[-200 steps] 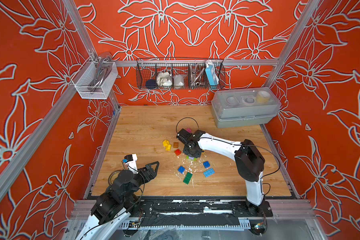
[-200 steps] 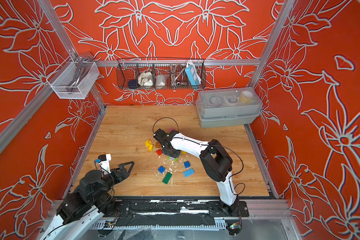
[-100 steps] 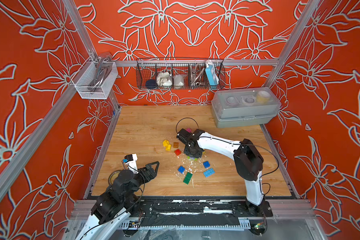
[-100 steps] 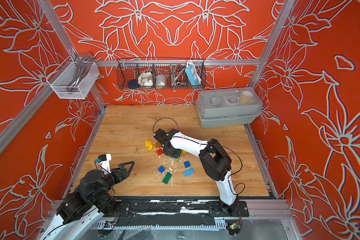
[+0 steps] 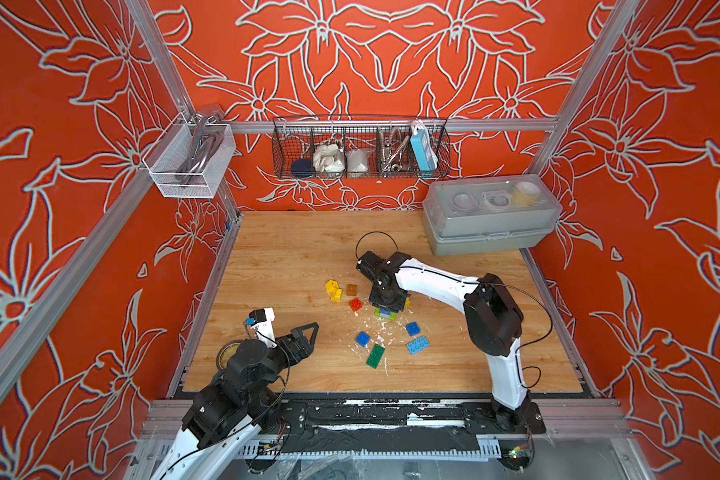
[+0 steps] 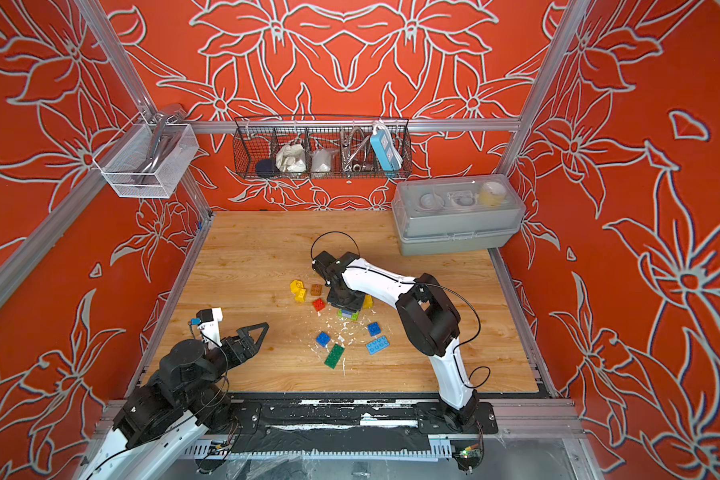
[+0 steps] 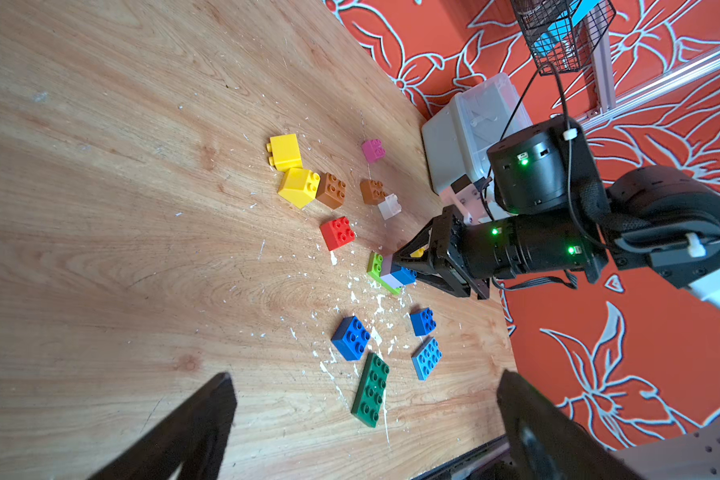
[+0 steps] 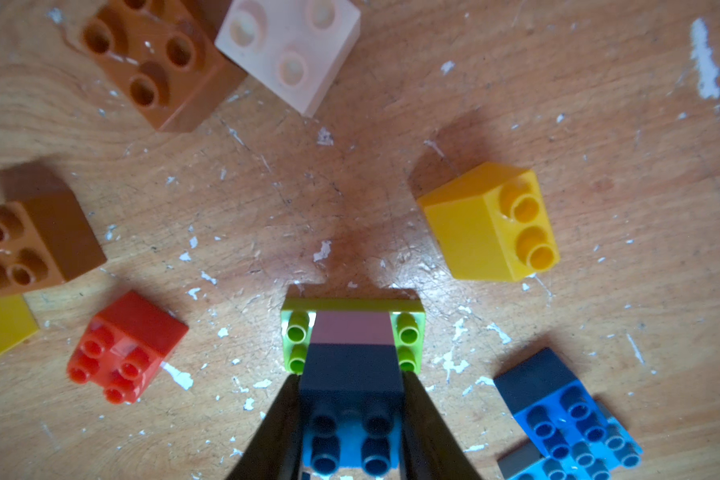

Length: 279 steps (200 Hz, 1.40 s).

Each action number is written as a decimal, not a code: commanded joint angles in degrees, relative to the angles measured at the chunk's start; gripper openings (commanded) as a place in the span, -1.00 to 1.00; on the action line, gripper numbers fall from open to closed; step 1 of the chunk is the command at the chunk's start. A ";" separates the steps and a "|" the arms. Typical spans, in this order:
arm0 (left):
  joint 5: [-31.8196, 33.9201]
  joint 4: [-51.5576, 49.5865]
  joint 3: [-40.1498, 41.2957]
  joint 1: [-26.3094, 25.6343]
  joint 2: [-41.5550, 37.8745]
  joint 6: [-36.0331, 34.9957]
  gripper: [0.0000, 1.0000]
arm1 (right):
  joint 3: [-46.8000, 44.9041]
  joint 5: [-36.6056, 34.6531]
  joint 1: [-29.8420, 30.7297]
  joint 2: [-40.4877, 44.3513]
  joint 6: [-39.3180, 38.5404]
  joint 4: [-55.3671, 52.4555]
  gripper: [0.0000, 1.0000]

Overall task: Assemble the number 1 with lego
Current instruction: Assemble the lego brick with the lego brick.

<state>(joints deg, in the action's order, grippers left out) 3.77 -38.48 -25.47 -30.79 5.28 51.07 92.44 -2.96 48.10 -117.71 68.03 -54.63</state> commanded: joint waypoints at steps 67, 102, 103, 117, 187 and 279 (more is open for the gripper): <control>0.36 0.33 0.47 0.20 0.42 -0.09 0.96 | -2.02 2.21 -0.19 -11.67 -13.17 -1.77 -0.91; 0.27 0.77 0.43 0.20 1.57 -0.09 0.96 | -0.67 1.21 0.46 -9.79 -18.79 -3.03 -0.91; 0.27 0.77 0.38 0.20 1.57 -0.09 0.96 | -0.55 1.16 0.44 -9.76 -18.98 -3.07 -0.90; 0.27 0.86 0.35 0.20 1.84 -0.09 0.96 | 0.22 1.54 0.55 -9.64 -20.91 -3.42 -0.85; 0.20 0.16 -1.26 0.20 4.59 0.04 0.96 | 3.86 3.10 0.77 -5.48 -23.75 -5.44 -0.06; -5.45 -4.50 -13.52 0.20 32.16 7.53 0.96 | -4.85 -4.08 0.24 17.12 -22.36 -5.75 0.28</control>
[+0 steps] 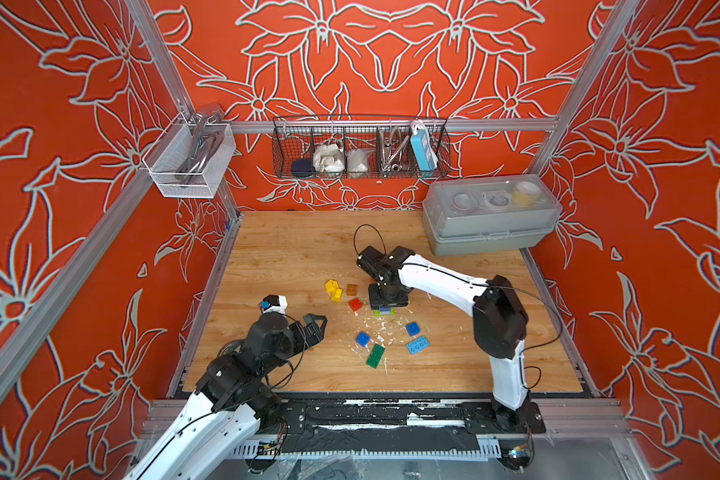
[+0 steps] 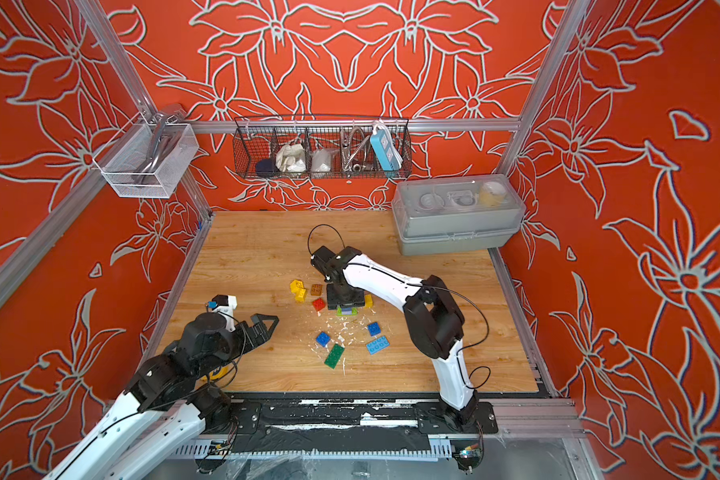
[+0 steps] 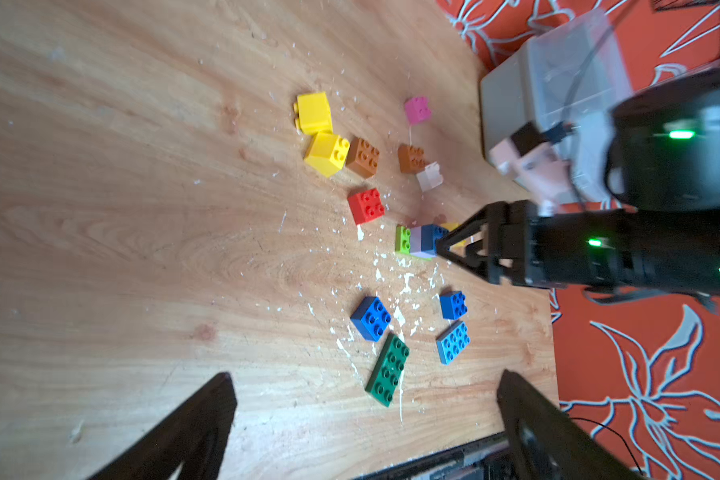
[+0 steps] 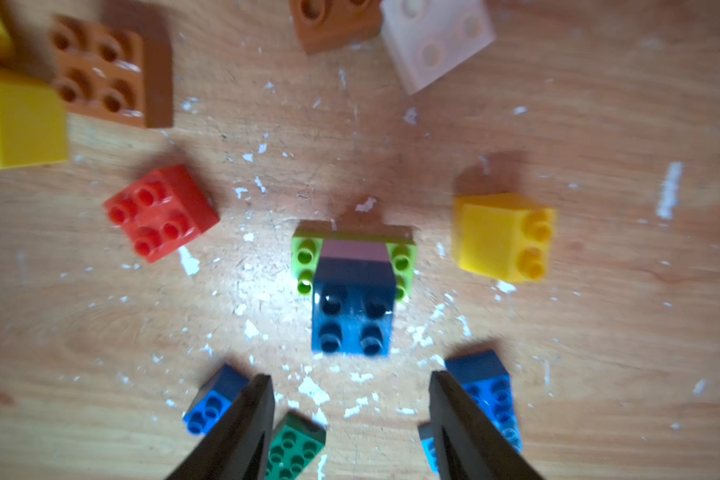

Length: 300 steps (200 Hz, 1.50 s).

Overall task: Assemble the number 1 with lego
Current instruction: Assemble the lego brick with the lego brick, then pick up the lego brick from the center of the board.

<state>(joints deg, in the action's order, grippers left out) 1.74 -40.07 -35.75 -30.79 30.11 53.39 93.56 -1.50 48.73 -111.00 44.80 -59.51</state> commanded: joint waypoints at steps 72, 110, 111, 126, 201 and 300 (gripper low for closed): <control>-7.65 -1.52 -11.83 -6.30 35.14 28.41 0.80 | -42.93 -21.61 -0.57 52.81 -4.10 13.47 0.42; -9.19 6.18 -11.75 -7.53 45.75 34.36 0.68 | -51.77 -19.40 -0.58 65.10 -5.55 18.39 0.57; -9.33 6.38 -11.82 -7.49 46.10 34.35 0.68 | -51.88 -19.32 -0.57 65.20 -5.66 18.42 0.57; -10.57 7.16 -13.77 -7.79 51.27 33.35 0.67 | -52.94 -18.90 -0.65 66.54 -6.19 18.58 0.60; -10.67 0.92 -23.01 -9.54 63.72 30.69 0.44 | -53.98 -19.60 -0.59 65.00 -9.32 17.43 0.62; -13.82 -7.03 -30.66 -10.92 72.76 25.26 0.06 | -54.26 -21.60 -0.61 65.70 -11.11 17.99 0.62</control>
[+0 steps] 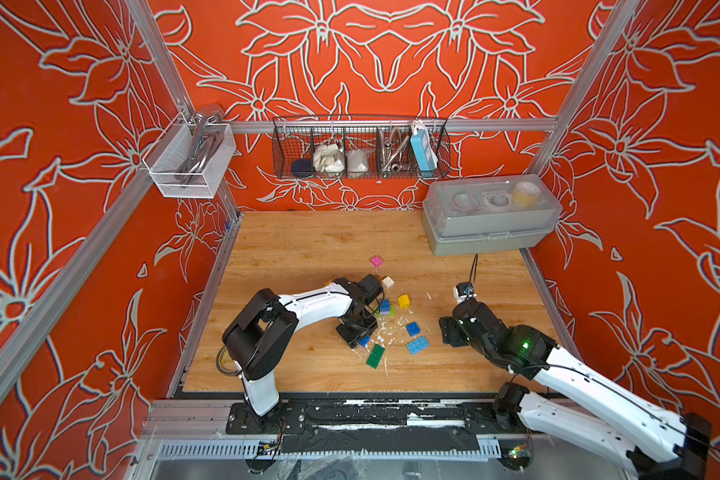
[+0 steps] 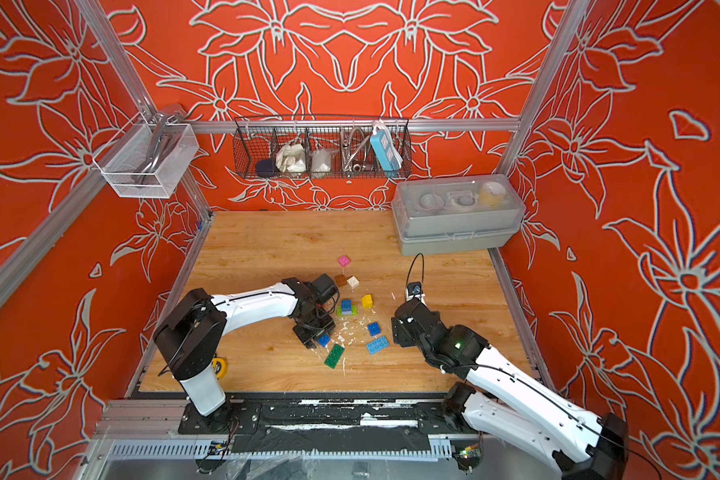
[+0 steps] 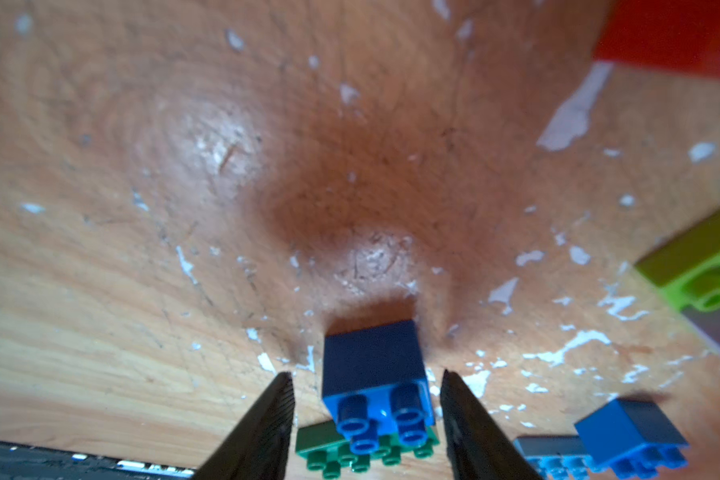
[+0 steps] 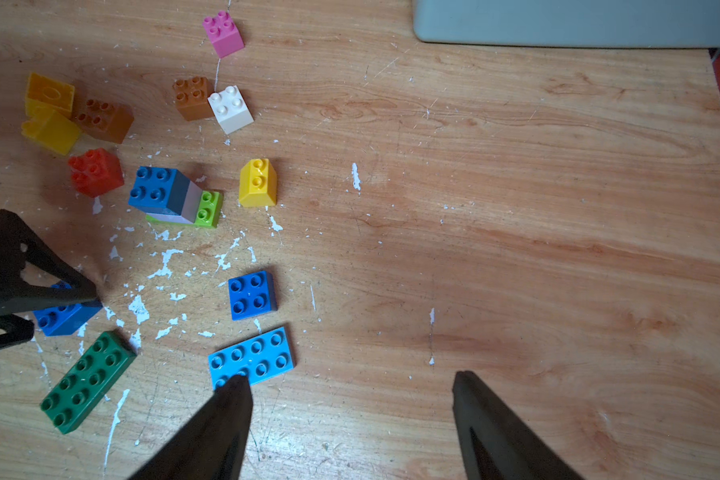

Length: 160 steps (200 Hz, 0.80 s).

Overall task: Assemble the number 1 with lego
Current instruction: Pick up the lego brick from the center of the board.

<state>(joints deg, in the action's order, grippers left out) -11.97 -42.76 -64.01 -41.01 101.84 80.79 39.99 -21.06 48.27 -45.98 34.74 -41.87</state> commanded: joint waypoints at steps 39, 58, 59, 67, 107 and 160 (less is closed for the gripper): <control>1.57 -6.44 -3.51 -0.73 1.78 -5.22 -0.37 | -0.48 -1.97 -0.15 1.15 -0.75 -0.03 0.62; 2.88 -8.90 -5.27 -0.73 2.63 -8.26 -0.45 | -0.61 -1.84 -0.16 1.34 -0.29 -0.35 0.62; 2.90 -9.04 -5.39 -0.73 2.69 -8.49 -0.45 | -0.61 -1.81 -0.13 1.33 -0.29 -0.38 0.62; 3.53 -10.16 -6.33 -0.73 3.02 -9.99 -0.48 | -0.61 -1.82 -0.17 1.33 -0.01 -0.57 0.62; 4.84 -13.66 -9.21 -0.82 4.66 -17.34 -0.47 | -0.87 -1.74 -0.19 1.72 1.24 -0.89 0.62; 9.13 -21.44 -17.47 -1.35 3.24 -23.52 -0.53 | -1.29 -2.10 -0.15 2.78 2.07 -1.99 0.71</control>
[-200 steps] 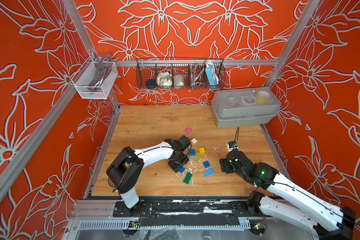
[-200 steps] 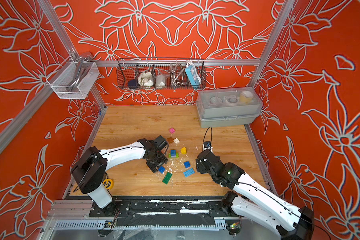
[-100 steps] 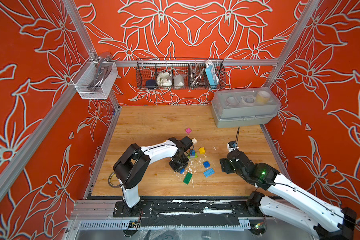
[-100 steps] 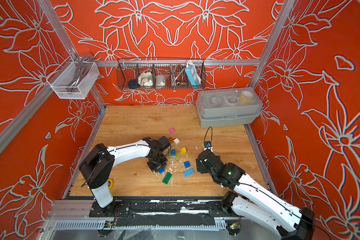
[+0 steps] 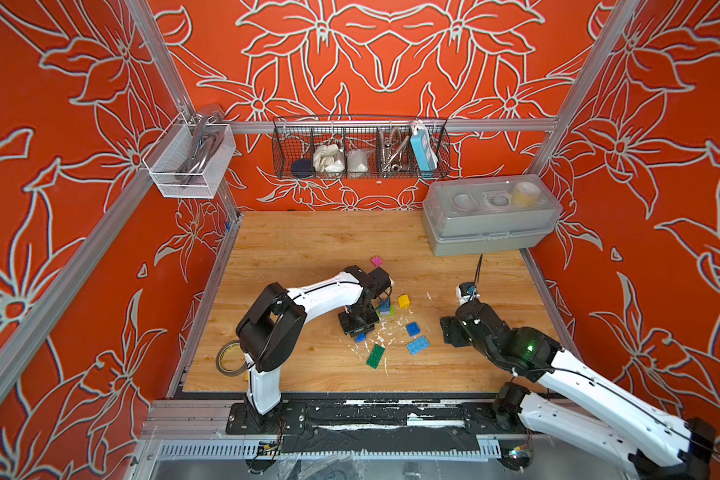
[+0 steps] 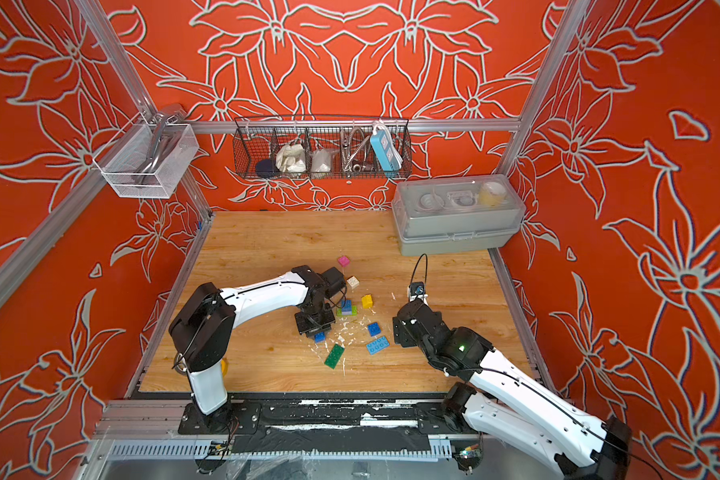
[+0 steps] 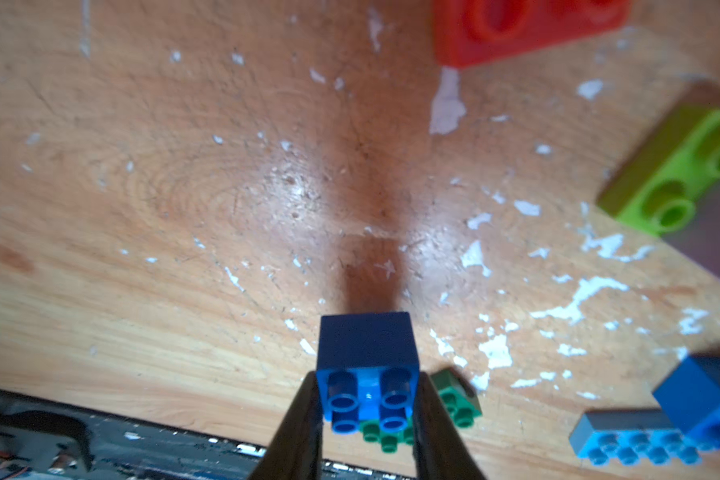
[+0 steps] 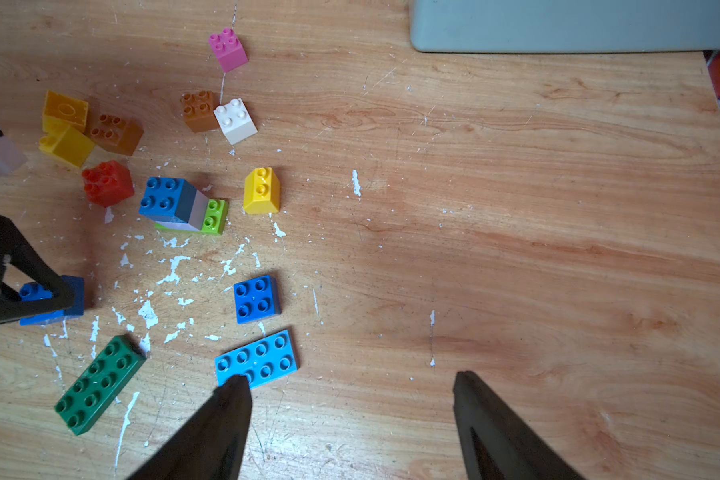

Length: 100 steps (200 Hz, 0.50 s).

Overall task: Assemble the number 1 with lego
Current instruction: Pick up the lego brick from the center of the board, then assemble the lego brick with the lego brick.

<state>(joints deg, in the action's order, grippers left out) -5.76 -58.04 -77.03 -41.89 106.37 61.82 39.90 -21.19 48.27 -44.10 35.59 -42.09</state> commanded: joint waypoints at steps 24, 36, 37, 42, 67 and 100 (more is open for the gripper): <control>2.53 -9.89 -12.43 -0.52 0.57 -8.24 -0.57 | -2.88 -2.67 -0.14 1.15 2.53 -0.71 1.00; 2.77 -11.76 -16.73 -0.56 2.14 -9.82 -0.59 | -4.04 -2.59 -0.19 1.21 3.35 -0.02 1.00; 2.77 -11.93 -17.05 -0.56 2.20 -9.94 -0.60 | -4.13 -2.61 -0.15 1.16 3.48 0.02 1.00; 2.85 -12.67 -18.70 -0.58 2.87 -10.47 -0.61 | -4.47 -2.40 -0.19 1.06 3.77 0.15 1.00; 2.31 -15.61 -26.92 -0.56 6.41 -12.68 -0.63 | -5.31 -2.21 -0.13 0.76 5.19 -0.14 1.00; 0.43 -18.34 -35.34 -0.47 12.19 -14.59 -0.69 | -5.23 -2.37 -0.19 1.60 5.64 -0.27 1.00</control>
<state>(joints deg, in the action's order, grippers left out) -4.36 -71.02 -108.29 -42.11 114.43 50.26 34.81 -22.28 48.27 -43.38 39.75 -41.93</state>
